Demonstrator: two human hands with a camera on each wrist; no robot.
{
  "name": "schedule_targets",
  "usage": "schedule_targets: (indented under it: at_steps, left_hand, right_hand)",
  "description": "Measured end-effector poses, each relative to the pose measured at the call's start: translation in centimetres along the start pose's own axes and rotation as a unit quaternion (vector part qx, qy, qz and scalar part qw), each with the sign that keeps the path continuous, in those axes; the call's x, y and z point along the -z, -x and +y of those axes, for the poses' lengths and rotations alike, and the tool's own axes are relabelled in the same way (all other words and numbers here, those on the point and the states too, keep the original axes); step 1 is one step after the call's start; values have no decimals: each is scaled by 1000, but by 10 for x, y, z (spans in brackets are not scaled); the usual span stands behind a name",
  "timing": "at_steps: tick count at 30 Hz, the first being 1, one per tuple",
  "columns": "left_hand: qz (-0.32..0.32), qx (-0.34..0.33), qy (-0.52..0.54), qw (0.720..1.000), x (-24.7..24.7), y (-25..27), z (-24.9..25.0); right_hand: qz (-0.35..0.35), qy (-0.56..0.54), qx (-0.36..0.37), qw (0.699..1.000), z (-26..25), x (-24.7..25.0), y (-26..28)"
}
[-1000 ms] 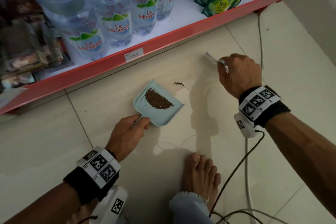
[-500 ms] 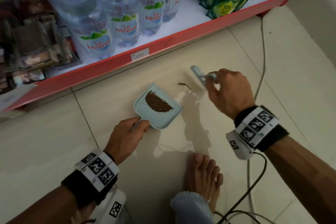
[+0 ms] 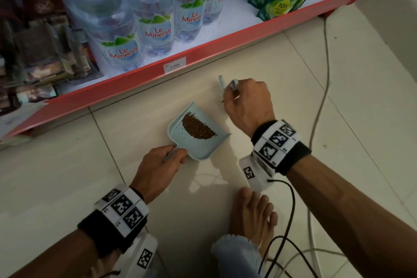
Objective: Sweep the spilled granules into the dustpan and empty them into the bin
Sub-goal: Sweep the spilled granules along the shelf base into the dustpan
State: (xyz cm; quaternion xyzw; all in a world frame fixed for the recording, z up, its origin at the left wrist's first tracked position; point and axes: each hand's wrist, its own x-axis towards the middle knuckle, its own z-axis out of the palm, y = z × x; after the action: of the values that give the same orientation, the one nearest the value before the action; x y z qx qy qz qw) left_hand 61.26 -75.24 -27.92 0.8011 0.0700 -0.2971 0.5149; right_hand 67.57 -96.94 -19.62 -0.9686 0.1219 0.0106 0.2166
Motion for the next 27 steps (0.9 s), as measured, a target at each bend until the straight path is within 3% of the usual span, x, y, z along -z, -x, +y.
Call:
schedule_targets:
  at_steps: [5,8,14,19,27]
  left_hand:
    - [14,0,7,1000,4,1,-1]
    - [16,1,13,1000,5,2,-2]
    - [14,-11,3,1000,4,2,-1]
    - [15,-9,4,1000,5,4,-3]
    - [14,-13,-7,1000,1,6,3]
  right_hand:
    - [50,82,-10,995,24,26,-30]
    - [59,139,38,988,38,33,-44]
    - [-134,166,190,958,46,21,-30]
    - [-191,151,256,936,67,36,-6]
    - [-69,83,281,954,60,52,-26]
